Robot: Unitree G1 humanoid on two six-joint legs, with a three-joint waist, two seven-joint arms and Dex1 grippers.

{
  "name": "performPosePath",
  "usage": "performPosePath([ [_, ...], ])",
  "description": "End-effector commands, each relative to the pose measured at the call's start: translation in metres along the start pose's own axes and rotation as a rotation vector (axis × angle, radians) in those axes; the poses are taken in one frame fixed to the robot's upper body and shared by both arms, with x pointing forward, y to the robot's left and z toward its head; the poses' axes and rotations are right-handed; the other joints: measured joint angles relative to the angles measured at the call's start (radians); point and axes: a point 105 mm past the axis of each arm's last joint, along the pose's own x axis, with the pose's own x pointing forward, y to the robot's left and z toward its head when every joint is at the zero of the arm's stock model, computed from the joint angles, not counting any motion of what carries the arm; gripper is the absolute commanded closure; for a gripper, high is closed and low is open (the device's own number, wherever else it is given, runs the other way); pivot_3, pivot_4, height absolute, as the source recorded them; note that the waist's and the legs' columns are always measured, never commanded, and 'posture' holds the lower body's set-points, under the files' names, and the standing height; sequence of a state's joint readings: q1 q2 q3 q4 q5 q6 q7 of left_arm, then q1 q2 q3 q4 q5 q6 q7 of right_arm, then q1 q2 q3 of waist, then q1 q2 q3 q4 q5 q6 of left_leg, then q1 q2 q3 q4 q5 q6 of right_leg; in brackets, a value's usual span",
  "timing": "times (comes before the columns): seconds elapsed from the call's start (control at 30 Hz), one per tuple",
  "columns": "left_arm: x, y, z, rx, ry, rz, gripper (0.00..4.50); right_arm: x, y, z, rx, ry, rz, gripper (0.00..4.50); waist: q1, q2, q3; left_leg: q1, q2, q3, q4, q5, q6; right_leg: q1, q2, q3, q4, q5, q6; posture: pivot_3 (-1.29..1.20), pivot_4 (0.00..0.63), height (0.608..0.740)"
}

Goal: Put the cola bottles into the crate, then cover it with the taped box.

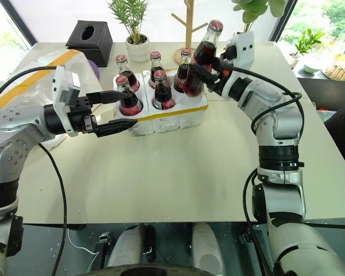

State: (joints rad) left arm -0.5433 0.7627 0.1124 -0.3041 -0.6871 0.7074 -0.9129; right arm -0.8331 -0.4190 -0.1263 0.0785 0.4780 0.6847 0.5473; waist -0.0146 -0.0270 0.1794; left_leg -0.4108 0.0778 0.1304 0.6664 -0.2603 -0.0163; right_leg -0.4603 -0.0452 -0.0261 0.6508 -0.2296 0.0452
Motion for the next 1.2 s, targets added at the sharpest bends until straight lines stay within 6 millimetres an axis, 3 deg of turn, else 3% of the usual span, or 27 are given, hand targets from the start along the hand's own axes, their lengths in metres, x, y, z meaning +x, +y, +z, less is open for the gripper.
performPosePath([
  [0.03,-0.004,-0.001,0.012,0.053,-0.029,0.004,0.0,-0.003,0.019,0.024,-0.085,-0.072,0.067,1.91,-0.002,0.0,0.0,0.0,0.0,0.0,0.0,0.0,0.0,0.0,0.0,0.0,0.0,0.0,0.0,0.0,0.15,0.74],
  [0.27,-0.001,0.003,0.013,0.063,-0.028,0.005,0.0,0.014,0.025,-0.02,-0.121,0.068,0.106,1.91,-0.006,0.0,0.0,0.001,0.001,0.0,0.0,0.0,0.0,0.0,0.001,0.0,0.0,0.0,0.0,0.0,0.15,0.74],
  [0.53,-0.002,0.003,0.014,0.073,-0.024,0.008,0.0,0.034,0.001,-0.056,-0.168,0.195,0.008,1.91,-0.011,0.0,0.0,0.001,0.0,0.0,0.0,0.0,0.0,0.0,0.001,0.0,0.0,0.0,0.0,0.0,0.15,0.74],
  [0.57,-0.004,0.003,0.015,0.076,-0.019,0.009,0.0,0.034,0.0,-0.054,-0.169,0.193,0.009,0.85,-0.009,0.0,0.0,0.001,0.0,0.0,0.0,0.0,0.0,0.001,0.001,0.0,0.0,0.0,0.0,0.0,0.15,0.74],
  [0.63,-0.008,0.002,0.016,0.08,-0.011,0.013,0.0,0.033,0.0,-0.048,-0.17,0.183,0.018,0.05,-0.006,0.0,0.0,0.001,0.001,0.0,0.0,0.0,0.0,0.001,0.001,0.0,0.0,0.0,0.0,0.0,0.15,0.74],
  [0.77,-0.026,0.003,0.023,0.082,0.007,0.051,0.0,0.015,0.011,-0.015,-0.138,0.112,0.119,0.05,-0.004,0.0,0.0,0.001,0.0,0.0,0.0,0.0,0.0,0.0,0.0,0.0,0.0,0.0,0.0,0.0,0.15,0.74],
  [0.87,-0.056,0.001,0.033,0.092,0.05,0.107,0.0,-0.02,0.022,0.026,-0.138,0.054,0.254,0.05,-0.002,0.0,0.0,0.0,0.001,0.0,-0.001,0.0,0.0,0.0,0.0,0.0,0.0,0.0,0.0,0.0,0.15,0.74],
  [0.93,-0.073,0.0,0.039,0.091,0.079,0.142,0.0,-0.039,0.027,0.043,-0.142,0.053,0.31,0.05,-0.001,0.0,0.0,0.0,0.001,0.0,-0.001,0.0,0.0,0.0,0.0,-0.001,-0.001,0.0,0.0,0.0,0.15,0.74],
  [1.07,-0.133,0.0,0.04,0.056,0.214,0.278,0.0,-0.076,0.026,0.078,-0.218,0.056,0.373,0.05,-0.01,0.0,0.0,0.002,0.001,0.001,-0.001,-0.001,0.001,0.0,0.0,-0.001,-0.002,-0.001,-0.001,0.0,0.15,0.74],
  [1.2,-0.19,0.011,0.028,0.024,0.366,0.435,0.0,-0.091,0.032,0.087,-0.214,0.082,0.426,0.05,-0.012,0.0,0.0,0.004,0.002,0.001,-0.002,-0.001,0.0,0.0,0.001,-0.001,-0.002,-0.003,-0.005,0.0,0.15,0.74],
])
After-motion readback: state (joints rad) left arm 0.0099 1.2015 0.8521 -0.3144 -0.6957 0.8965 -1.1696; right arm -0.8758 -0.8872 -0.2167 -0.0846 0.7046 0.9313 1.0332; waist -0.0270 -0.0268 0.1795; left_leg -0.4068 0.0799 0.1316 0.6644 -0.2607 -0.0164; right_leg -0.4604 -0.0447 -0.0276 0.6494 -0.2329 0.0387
